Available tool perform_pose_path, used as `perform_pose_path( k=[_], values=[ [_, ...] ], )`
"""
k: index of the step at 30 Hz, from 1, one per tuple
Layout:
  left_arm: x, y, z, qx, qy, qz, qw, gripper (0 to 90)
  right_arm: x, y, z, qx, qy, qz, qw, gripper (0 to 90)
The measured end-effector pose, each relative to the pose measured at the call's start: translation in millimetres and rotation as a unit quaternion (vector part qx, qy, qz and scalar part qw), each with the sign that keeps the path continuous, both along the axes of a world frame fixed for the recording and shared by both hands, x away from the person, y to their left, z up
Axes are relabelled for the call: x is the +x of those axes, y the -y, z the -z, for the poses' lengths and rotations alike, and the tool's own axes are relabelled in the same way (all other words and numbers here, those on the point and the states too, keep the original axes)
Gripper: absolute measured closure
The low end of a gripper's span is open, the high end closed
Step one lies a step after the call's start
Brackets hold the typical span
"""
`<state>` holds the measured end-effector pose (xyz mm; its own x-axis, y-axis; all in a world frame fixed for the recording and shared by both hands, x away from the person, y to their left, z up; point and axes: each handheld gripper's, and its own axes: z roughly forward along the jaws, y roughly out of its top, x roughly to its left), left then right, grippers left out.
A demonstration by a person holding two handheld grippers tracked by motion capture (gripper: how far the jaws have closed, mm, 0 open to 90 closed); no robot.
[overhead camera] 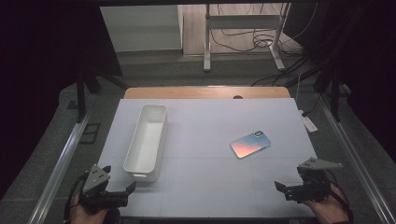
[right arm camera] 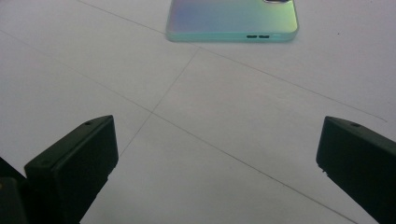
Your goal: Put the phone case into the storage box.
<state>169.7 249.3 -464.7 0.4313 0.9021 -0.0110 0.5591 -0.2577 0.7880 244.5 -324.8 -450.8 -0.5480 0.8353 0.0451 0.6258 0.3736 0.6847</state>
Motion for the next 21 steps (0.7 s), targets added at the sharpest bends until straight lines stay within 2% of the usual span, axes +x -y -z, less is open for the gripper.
perform_pose_path(
  k=[21],
  values=[
    [0.4,-0.2,0.1,0.0,-0.002,0.0,1.0,0.0,29.0,-8.5,-3.4,-0.004,-0.02,-0.019,0.9996,0.0]
  ],
)
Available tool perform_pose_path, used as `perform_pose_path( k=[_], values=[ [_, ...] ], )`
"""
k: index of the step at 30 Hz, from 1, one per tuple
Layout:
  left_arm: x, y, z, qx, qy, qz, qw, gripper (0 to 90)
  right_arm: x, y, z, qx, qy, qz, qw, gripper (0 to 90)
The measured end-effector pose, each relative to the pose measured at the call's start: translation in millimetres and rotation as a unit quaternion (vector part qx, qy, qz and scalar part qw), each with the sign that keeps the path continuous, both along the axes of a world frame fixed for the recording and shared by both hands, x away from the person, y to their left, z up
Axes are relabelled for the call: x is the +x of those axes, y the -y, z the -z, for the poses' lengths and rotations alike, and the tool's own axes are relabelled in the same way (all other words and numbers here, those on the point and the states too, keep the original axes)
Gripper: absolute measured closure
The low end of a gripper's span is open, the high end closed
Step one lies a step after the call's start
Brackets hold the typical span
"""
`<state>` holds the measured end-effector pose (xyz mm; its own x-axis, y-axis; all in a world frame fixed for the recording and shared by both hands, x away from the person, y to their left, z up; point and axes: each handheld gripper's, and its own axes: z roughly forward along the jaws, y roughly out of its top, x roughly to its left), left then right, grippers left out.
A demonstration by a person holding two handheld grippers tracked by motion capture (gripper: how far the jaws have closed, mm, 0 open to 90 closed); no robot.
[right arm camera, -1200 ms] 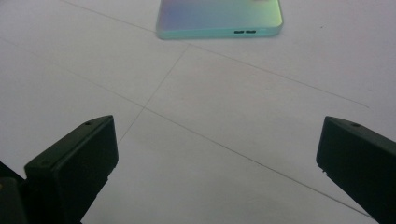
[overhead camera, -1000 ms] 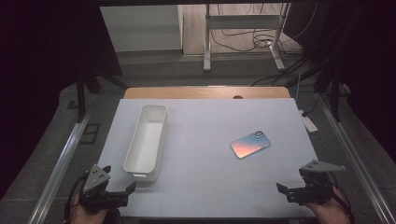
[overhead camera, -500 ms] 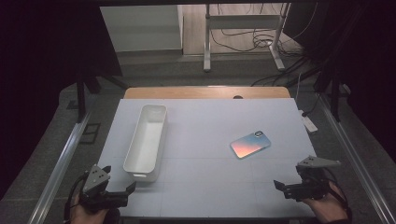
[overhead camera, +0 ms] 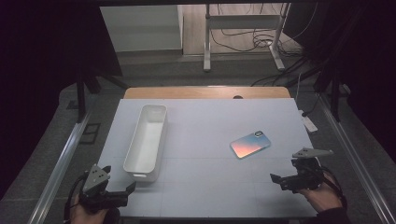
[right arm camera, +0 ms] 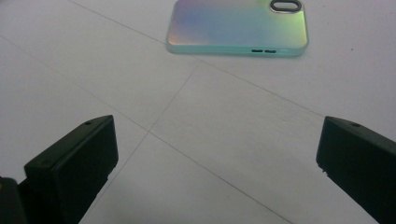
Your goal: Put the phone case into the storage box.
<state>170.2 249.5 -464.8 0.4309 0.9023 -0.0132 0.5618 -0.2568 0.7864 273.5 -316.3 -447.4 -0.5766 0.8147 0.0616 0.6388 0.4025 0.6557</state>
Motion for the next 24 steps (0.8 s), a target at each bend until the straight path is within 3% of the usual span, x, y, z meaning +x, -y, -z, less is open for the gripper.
perform_pose_path(
  k=[17,24],
  values=[
    [0.1,0.1,0.0,0.001,0.0,0.0,1.0,0.0,20.4,-14.4,-1.9,-0.004,0.006,-0.009,0.9999,0.0],
    [0.1,-0.2,0.0,0.0,0.001,-0.001,1.0,0.0,31.1,-22.9,-2.3,-0.02,0.0,-0.016,0.9997,0.0]
  ],
)
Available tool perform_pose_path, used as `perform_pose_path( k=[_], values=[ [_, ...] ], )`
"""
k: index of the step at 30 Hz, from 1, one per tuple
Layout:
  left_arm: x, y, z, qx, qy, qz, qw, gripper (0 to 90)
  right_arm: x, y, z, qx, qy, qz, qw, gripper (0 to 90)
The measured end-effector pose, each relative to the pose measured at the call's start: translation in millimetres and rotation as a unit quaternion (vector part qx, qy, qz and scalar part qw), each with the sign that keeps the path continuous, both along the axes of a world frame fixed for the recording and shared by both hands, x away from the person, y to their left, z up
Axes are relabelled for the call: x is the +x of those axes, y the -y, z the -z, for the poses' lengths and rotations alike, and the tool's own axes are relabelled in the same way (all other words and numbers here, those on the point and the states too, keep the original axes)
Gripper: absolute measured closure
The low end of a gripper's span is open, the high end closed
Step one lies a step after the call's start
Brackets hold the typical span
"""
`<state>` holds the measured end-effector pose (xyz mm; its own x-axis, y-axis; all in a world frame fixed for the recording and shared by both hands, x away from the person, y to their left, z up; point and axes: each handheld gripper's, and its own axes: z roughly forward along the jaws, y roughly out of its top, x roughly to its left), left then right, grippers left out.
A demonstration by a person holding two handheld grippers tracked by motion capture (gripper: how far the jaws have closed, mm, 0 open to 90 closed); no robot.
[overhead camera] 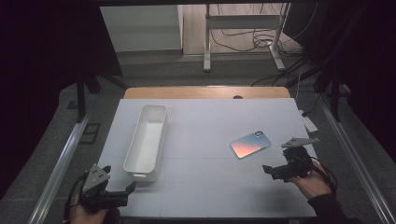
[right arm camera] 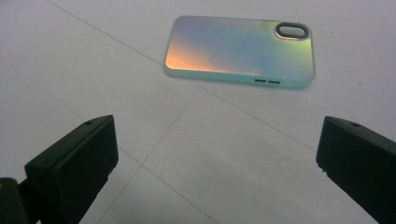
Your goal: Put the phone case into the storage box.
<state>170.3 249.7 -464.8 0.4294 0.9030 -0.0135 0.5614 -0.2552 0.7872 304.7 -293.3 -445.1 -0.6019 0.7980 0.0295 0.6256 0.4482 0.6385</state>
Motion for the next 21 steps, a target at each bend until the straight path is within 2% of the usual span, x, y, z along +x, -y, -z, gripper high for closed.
perform_pose_path(
  k=[13,21],
  values=[
    [0.1,-0.2,0.1,-0.002,0.0,-0.001,1.0,0.0,19.4,-10.5,2.8,0.001,-0.01,-0.007,0.9999,0.0],
    [0.0,-0.6,0.1,-0.003,0.001,0.0,1.0,0.0,34.2,-17.6,5.9,-0.009,-0.015,-0.007,0.9998,0.0]
  ],
)
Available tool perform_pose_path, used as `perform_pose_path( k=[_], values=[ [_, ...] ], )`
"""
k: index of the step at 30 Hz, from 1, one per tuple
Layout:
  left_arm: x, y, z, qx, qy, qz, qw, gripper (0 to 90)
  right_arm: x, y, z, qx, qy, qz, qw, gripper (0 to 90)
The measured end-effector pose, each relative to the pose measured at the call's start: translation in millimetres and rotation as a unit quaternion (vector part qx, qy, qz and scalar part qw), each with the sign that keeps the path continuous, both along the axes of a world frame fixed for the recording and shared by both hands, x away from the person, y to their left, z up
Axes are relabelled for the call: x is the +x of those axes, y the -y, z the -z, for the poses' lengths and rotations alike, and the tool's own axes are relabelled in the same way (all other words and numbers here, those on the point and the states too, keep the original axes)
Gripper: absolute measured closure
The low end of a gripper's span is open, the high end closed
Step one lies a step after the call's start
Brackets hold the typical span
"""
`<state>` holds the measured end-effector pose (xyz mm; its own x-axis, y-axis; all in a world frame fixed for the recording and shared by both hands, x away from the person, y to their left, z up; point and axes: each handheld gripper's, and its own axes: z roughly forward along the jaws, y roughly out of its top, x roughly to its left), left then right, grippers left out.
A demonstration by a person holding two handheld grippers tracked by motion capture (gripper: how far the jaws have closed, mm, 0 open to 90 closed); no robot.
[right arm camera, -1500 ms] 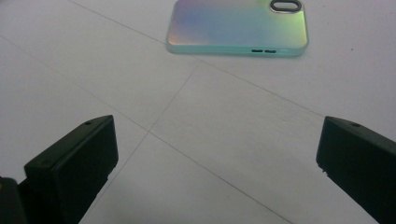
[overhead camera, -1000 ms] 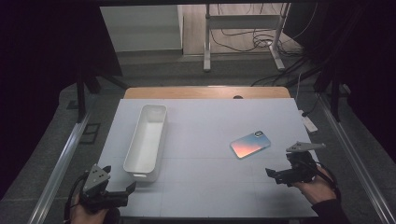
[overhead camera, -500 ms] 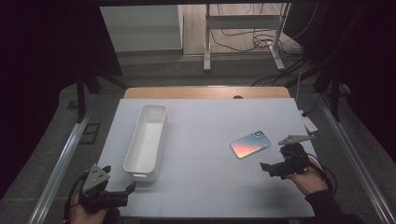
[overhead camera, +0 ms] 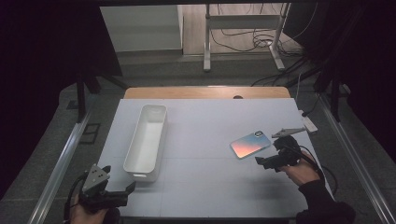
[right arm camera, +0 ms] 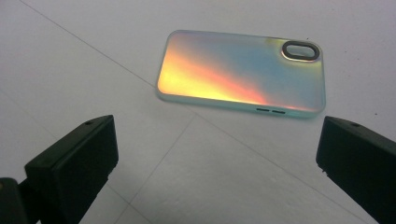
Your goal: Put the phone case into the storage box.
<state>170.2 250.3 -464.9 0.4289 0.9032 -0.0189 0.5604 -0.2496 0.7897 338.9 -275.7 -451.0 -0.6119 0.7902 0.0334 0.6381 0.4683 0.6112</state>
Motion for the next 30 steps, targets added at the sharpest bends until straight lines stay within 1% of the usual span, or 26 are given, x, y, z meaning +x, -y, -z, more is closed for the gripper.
perform_pose_path(
  k=[5,11,18,21,30],
  values=[
    [0.0,-0.2,-0.1,-0.001,0.0,0.001,1.0,0.0,5.4,-3.6,1.8,-0.007,-0.002,-0.004,1.0,0.0],
    [0.1,-0.4,-0.1,-0.002,0.0,0.0,1.0,0.0,15.8,-9.6,3.9,-0.007,-0.012,-0.006,0.9999,0.0],
    [-0.1,-0.8,0.0,-0.003,0.001,0.0,1.0,0.0,24.3,-15.5,4.7,-0.013,-0.01,-0.009,0.9998,0.0],
    [0.0,-0.6,0.0,-0.002,0.001,0.001,1.0,0.0,28.6,-18.9,4.3,-0.014,-0.013,-0.01,0.9998,0.0],
    [-0.1,-0.5,-0.1,-0.002,0.001,0.002,1.0,0.0,45.7,-29.6,7.7,-0.017,-0.017,-0.018,0.9996,0.0]
  ],
)
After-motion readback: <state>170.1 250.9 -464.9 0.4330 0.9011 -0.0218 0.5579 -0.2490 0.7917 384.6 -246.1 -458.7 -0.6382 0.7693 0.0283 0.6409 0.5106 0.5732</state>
